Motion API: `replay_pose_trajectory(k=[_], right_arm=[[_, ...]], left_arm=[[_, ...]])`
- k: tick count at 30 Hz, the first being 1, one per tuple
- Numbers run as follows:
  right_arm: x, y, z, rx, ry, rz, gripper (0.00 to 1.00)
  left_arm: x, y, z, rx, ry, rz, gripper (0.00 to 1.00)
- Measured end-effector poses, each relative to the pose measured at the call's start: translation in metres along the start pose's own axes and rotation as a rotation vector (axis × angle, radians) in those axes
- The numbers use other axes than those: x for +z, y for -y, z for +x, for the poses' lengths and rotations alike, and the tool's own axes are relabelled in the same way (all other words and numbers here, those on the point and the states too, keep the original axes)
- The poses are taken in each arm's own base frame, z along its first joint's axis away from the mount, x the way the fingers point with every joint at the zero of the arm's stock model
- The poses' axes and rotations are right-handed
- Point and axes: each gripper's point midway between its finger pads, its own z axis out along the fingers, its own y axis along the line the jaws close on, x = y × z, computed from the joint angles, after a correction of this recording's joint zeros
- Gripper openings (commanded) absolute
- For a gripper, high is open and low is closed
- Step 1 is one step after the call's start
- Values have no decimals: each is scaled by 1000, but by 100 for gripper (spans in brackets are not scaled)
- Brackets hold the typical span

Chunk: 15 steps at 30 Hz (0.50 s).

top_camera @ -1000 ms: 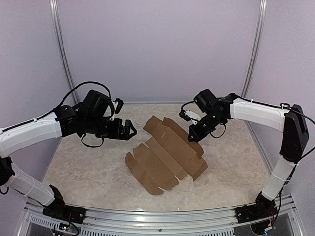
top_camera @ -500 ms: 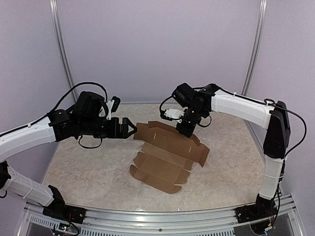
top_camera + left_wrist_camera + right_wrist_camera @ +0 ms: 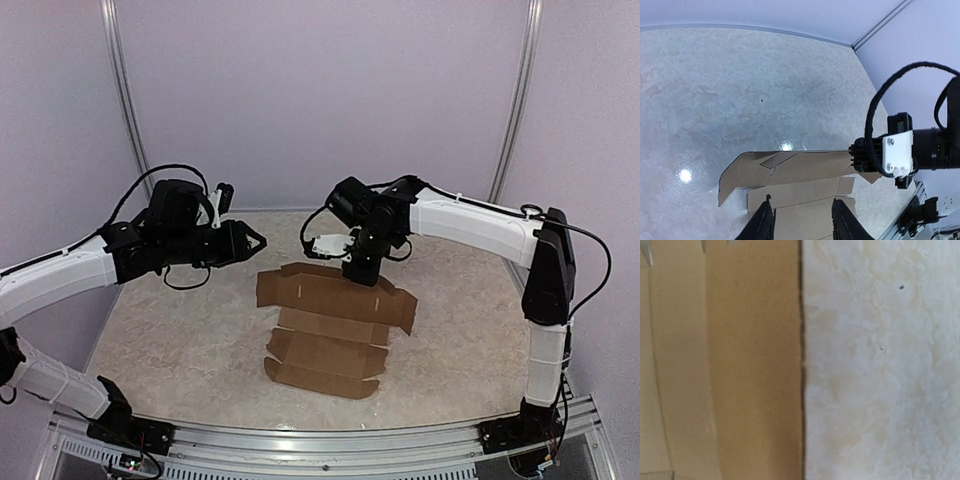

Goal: Fold the paper box

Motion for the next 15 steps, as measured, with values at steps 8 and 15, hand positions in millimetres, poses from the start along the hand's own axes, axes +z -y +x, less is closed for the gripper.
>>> replay_pose_trajectory(k=[8, 15], right_arm=[[6, -14, -5, -29, 6, -1, 0], [6, -30, -10, -56, 23, -7, 0]], left_arm=[[32, -14, 9, -26, -55, -18, 0], [51, -24, 14, -28, -86, -64, 0]])
